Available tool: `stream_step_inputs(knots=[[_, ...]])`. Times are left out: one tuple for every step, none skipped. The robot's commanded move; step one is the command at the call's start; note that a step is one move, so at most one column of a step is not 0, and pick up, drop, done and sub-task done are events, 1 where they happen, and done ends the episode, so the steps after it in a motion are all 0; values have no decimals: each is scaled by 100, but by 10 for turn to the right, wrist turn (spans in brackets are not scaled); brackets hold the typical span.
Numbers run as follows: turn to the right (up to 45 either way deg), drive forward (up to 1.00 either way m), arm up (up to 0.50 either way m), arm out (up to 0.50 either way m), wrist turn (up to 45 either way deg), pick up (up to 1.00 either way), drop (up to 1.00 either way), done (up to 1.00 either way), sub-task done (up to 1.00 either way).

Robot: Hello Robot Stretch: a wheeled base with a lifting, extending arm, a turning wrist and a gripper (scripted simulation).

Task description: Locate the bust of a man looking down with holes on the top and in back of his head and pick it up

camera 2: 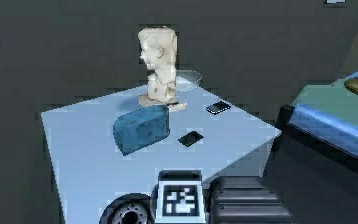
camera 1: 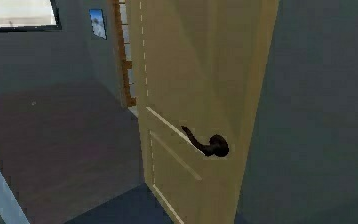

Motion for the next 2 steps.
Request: stream_step_inputs(knots=[[0, 0, 0, 44, 0, 0, 0, 0, 0], [0, 0, 0, 0, 450, 0, 0, 0, 0]])
